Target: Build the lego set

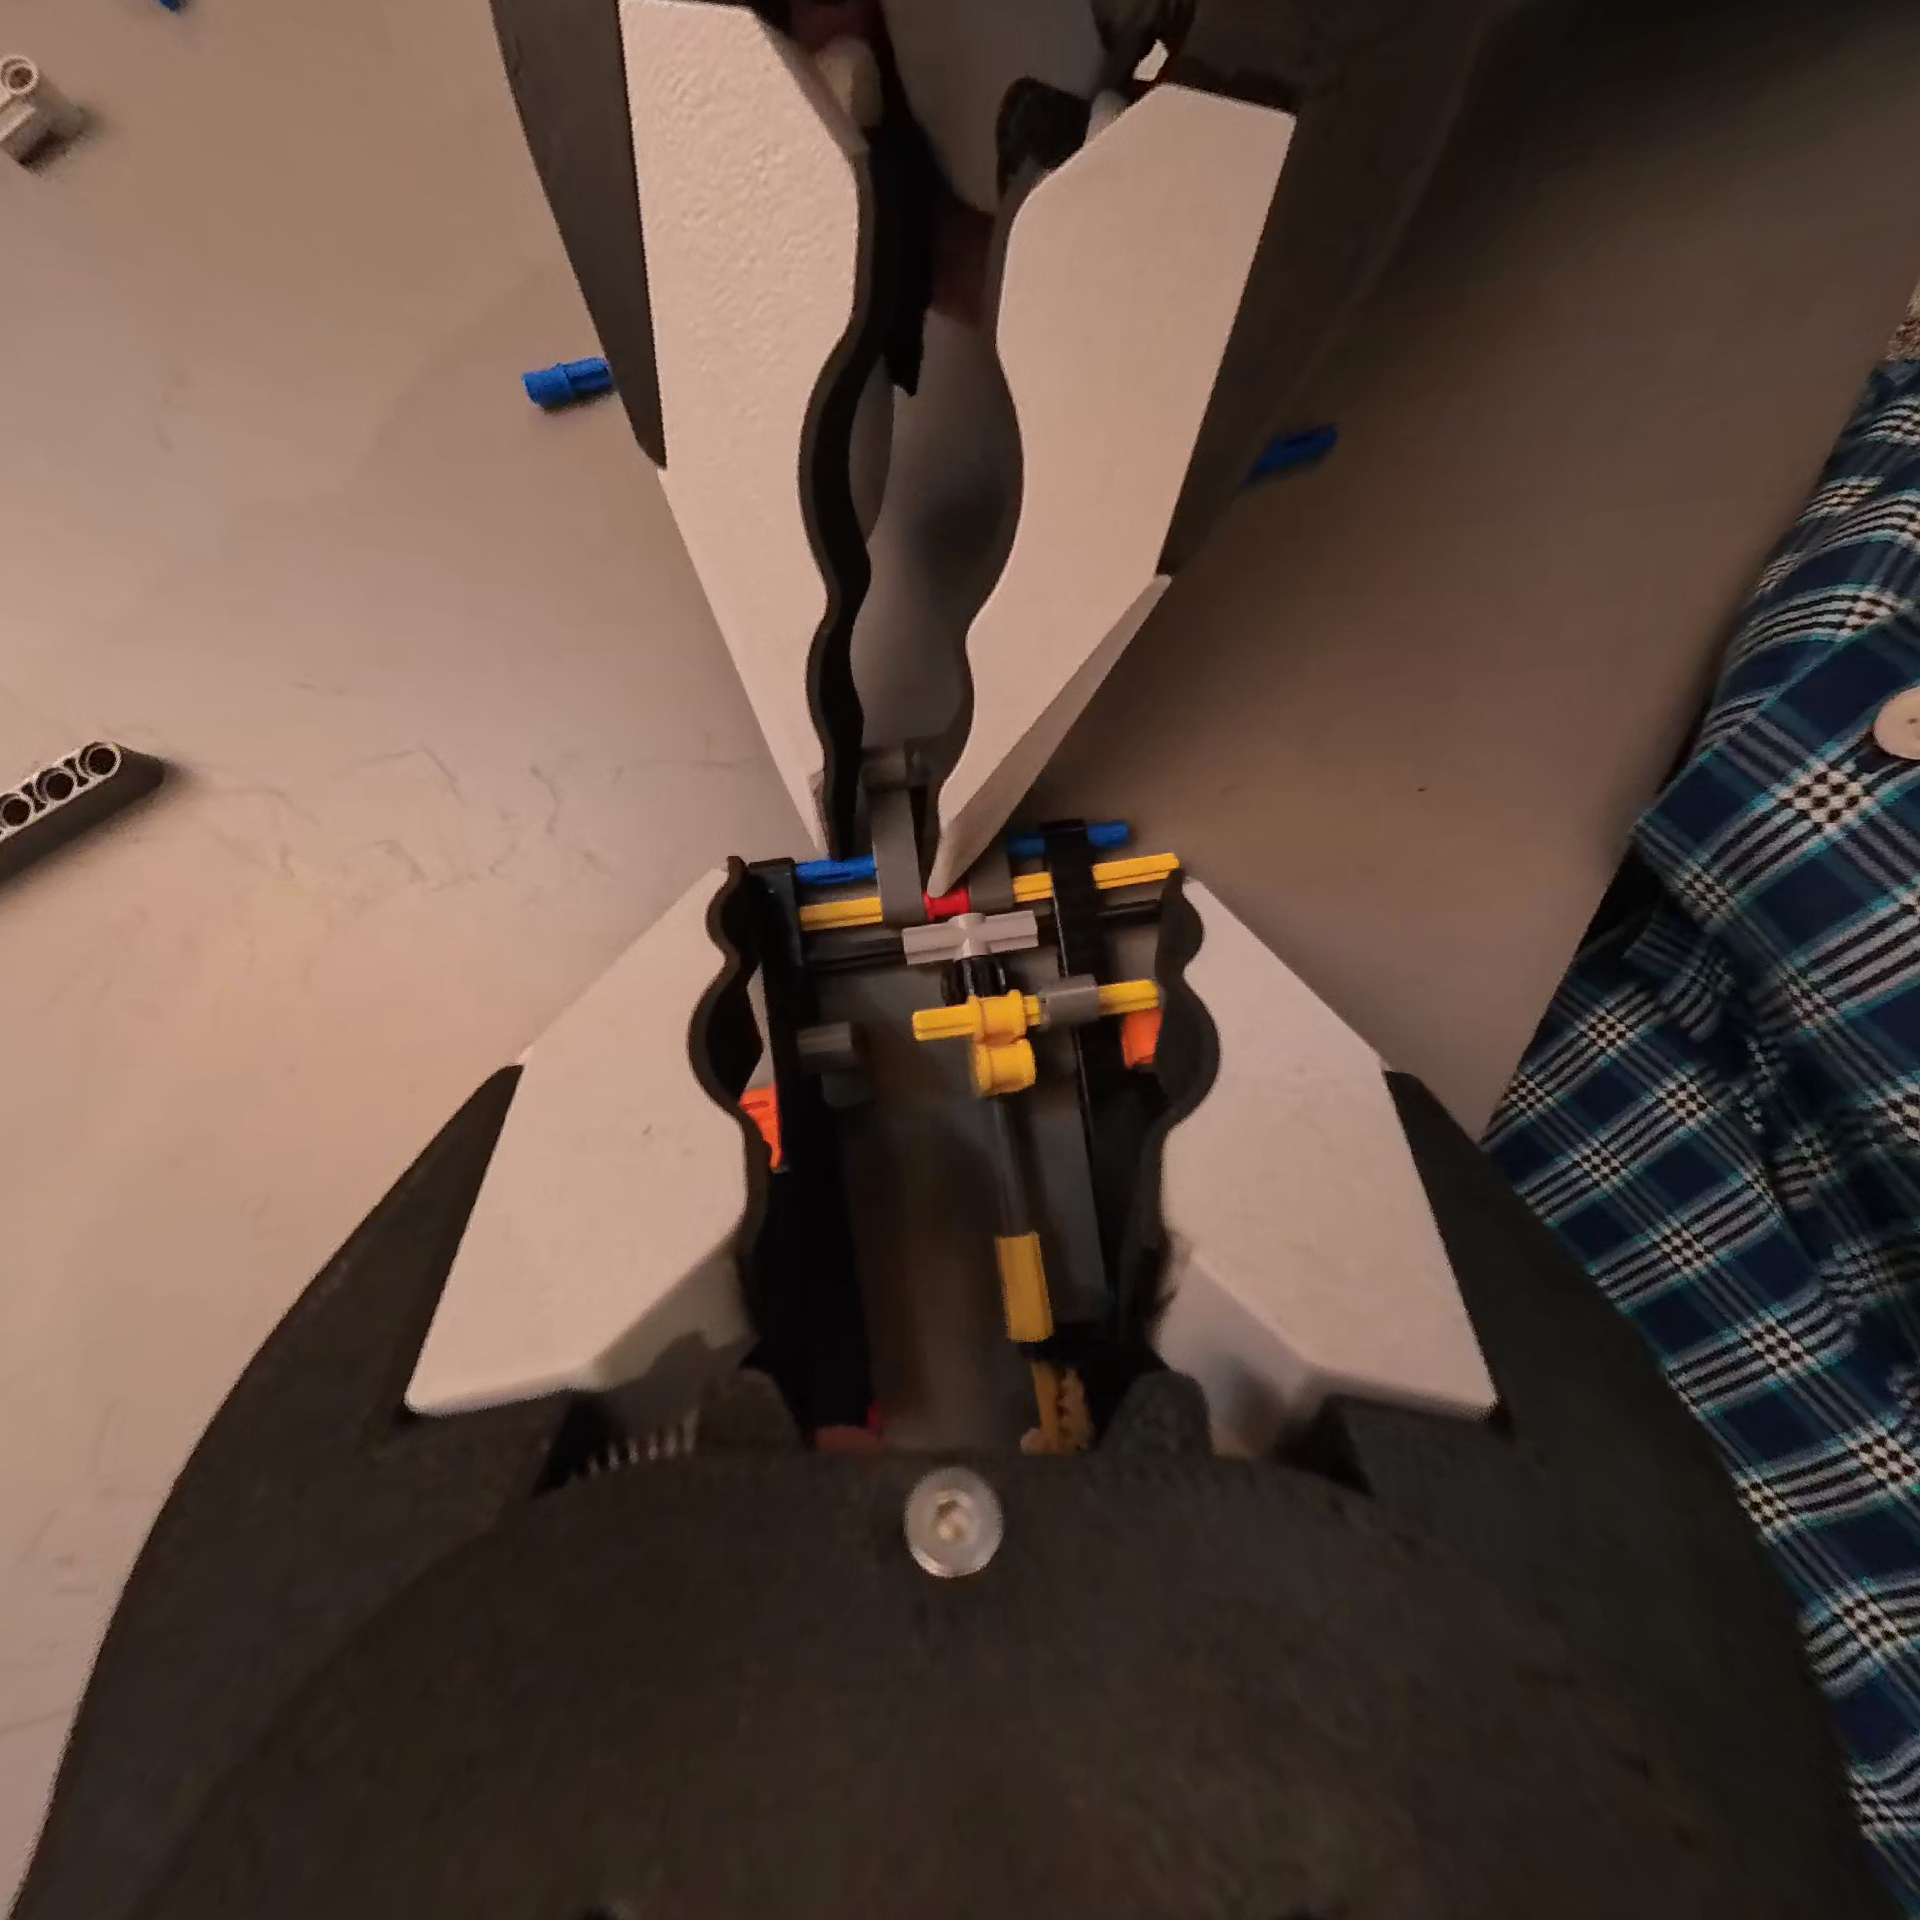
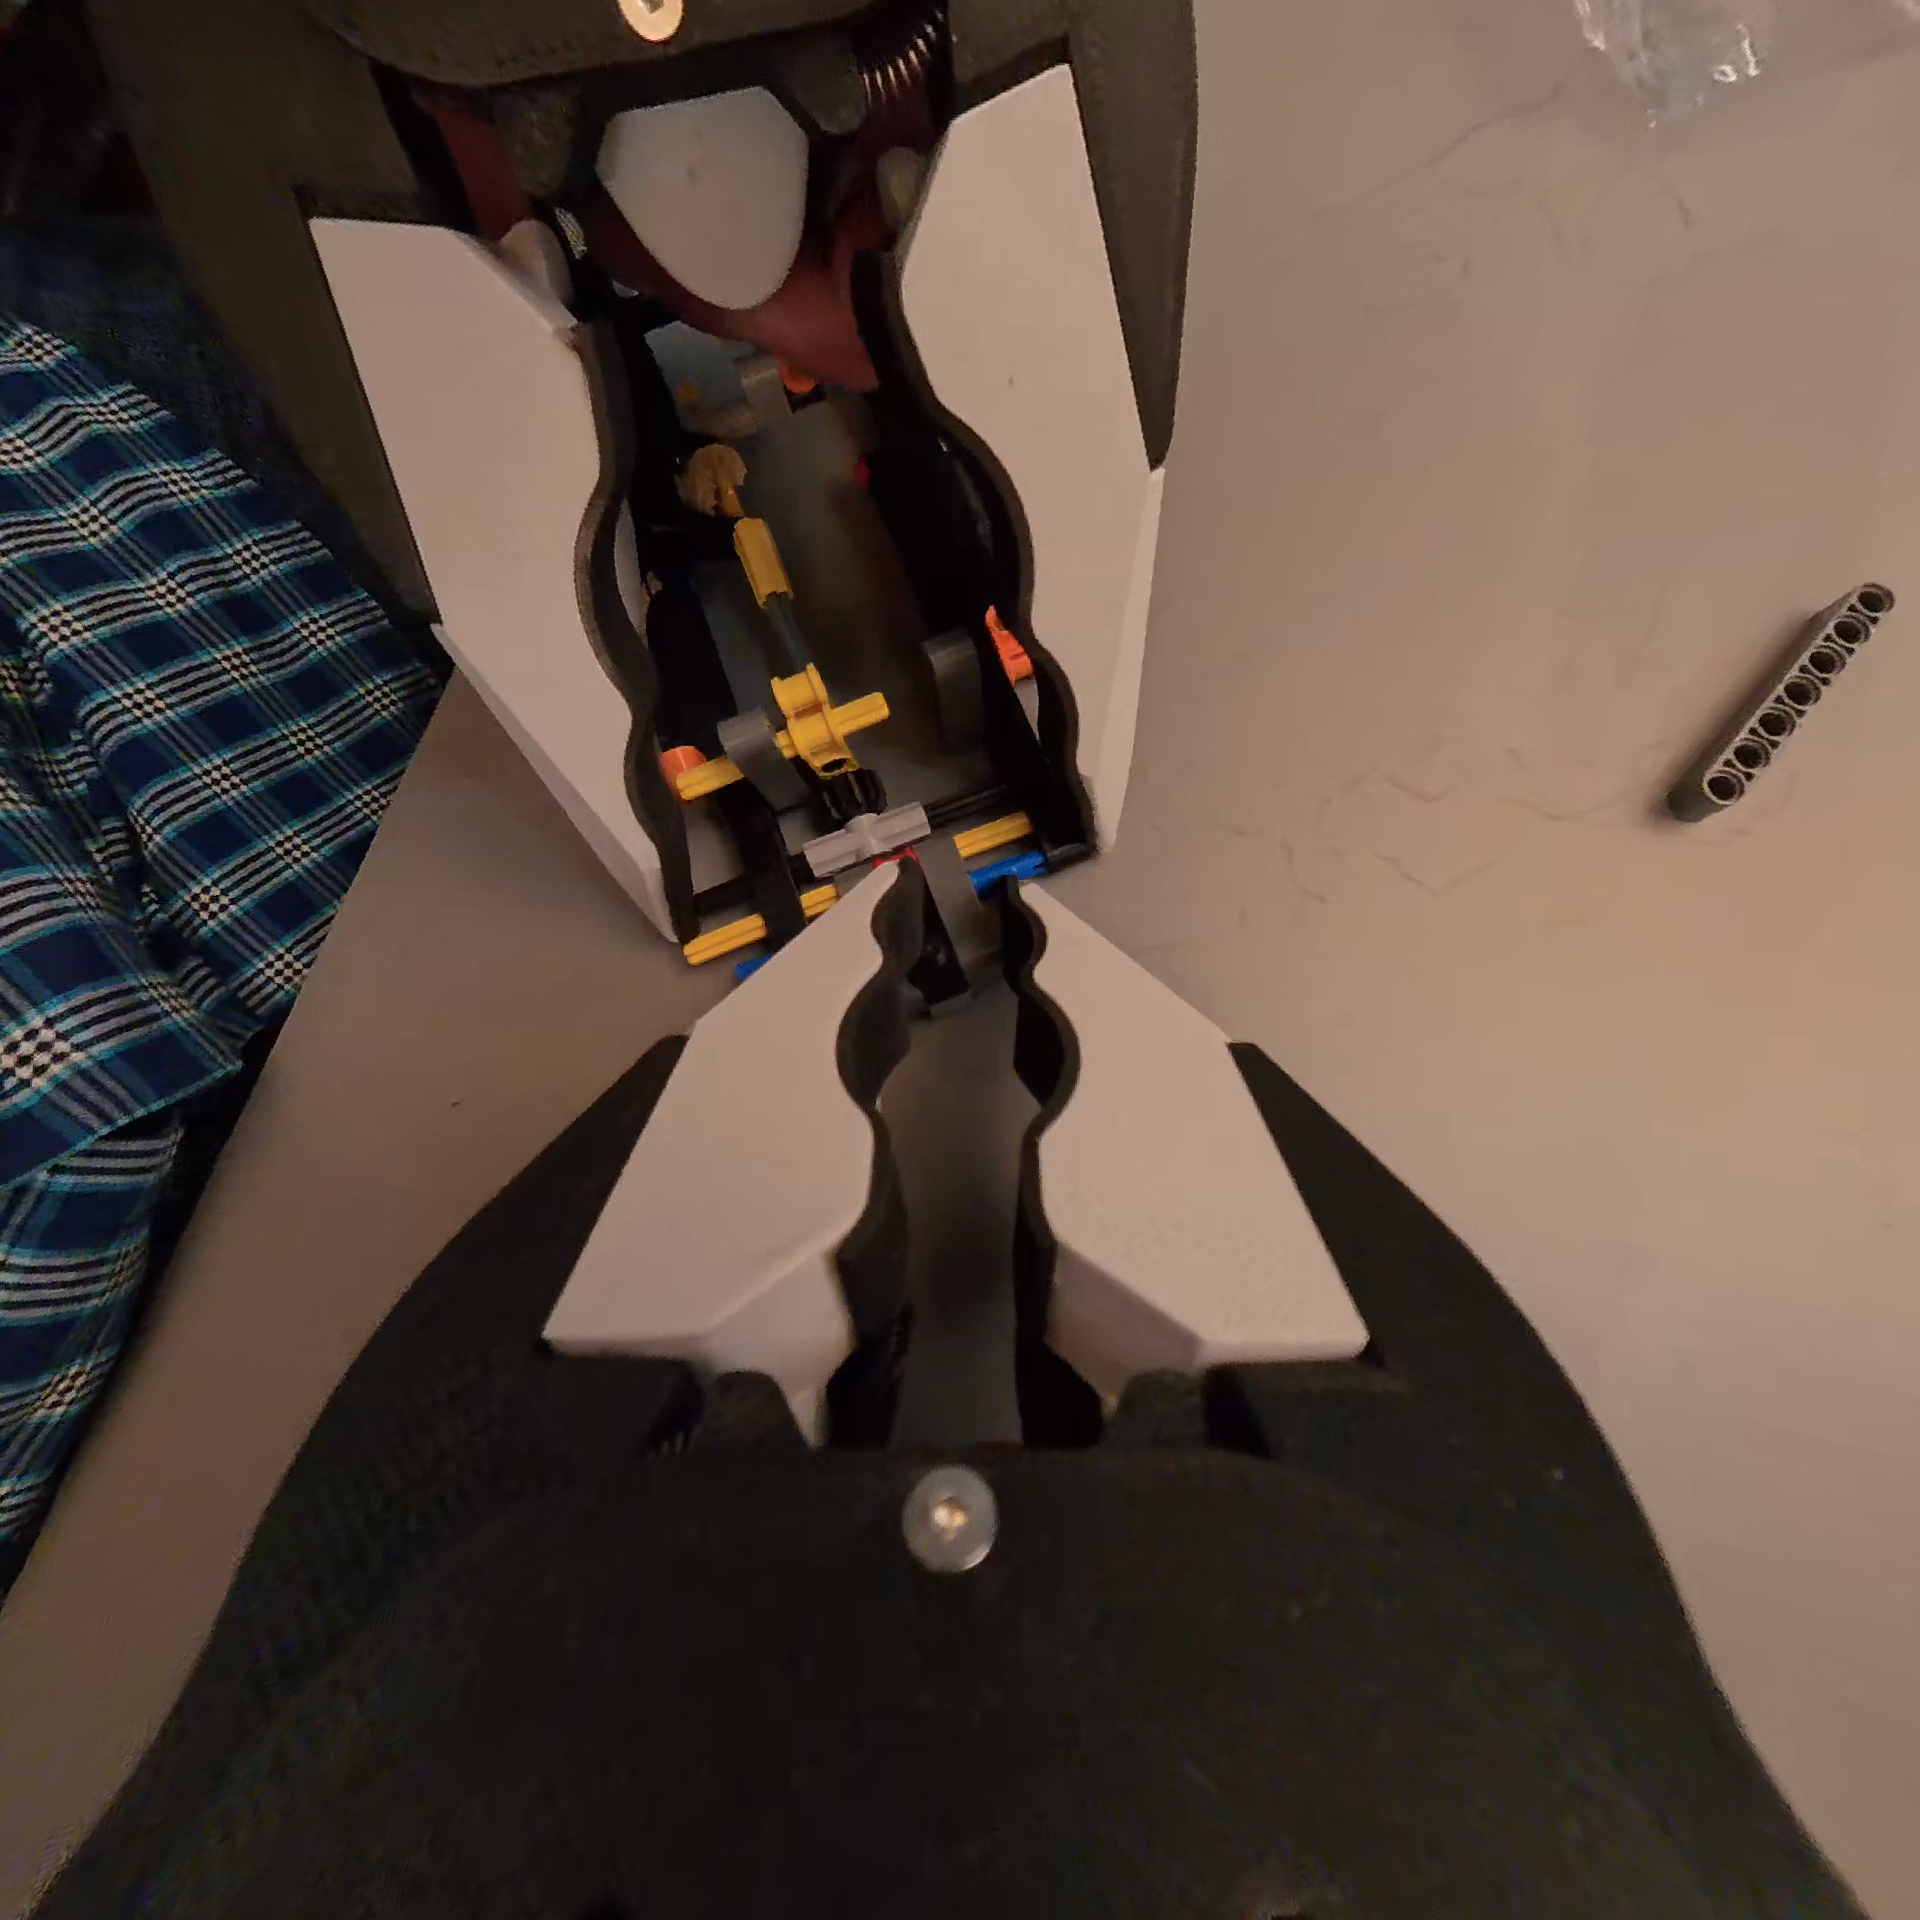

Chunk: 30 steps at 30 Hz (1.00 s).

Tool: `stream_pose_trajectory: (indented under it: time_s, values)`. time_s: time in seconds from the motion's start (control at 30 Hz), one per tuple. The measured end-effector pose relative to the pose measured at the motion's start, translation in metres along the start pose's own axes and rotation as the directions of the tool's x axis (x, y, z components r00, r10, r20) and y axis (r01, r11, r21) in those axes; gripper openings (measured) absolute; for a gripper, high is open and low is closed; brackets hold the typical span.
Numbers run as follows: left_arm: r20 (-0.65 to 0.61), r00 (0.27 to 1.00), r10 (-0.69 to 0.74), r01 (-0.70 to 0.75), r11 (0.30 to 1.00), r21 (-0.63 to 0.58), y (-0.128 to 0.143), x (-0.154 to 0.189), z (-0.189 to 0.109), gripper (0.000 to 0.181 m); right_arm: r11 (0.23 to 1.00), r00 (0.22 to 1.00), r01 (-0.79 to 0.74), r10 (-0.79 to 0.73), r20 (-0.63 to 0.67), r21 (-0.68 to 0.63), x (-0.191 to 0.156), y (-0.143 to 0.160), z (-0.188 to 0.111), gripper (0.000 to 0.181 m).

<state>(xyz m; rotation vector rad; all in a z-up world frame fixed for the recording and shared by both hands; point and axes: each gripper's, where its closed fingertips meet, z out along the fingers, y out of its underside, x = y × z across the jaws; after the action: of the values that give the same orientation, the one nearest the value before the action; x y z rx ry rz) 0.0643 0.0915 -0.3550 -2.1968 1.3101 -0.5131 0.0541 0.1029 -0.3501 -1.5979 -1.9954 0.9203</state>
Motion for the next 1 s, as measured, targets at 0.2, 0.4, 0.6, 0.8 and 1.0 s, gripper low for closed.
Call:
stream_pose_trajectory:
  time_s: [0.2,0.4,0.6,0.8,1.0]
  values:
    - [-0.002,1.000,-0.018,0.018,0.999,0.027,-0.0002,-0.0004,0.0006,0.075,1.000,1.000,0.008,-0.008,-0.006,0.001,0.0002,0.0000,0.0003,0.013]
    - [-0.008,0.998,-0.061,0.061,0.996,0.065,-0.0012,-0.0009,0.0010,0.074,1.000,1.000,0.011,-0.011,-0.006,0.003,0.0005,-0.0002,0.0005,0.012]
    - [-0.009,0.994,-0.109,0.110,0.989,0.101,-0.0024,-0.0035,0.0007,0.069,1.000,0.999,0.029,-0.029,-0.036,0.012,0.0008,-0.0006,0.0005,0.012]
    - [-0.013,0.991,-0.131,0.132,0.985,0.109,-0.0030,-0.0056,0.0003,0.064,0.999,0.999,0.034,-0.033,-0.043,0.015,0.0009,-0.0008,0.0006,0.012]
    - [-0.010,0.995,-0.101,0.101,0.992,0.078,-0.0030,-0.0037,0.0007,0.069,0.999,0.997,0.044,-0.043,-0.057,0.019,0.0010,-0.0013,0.0005,0.012]
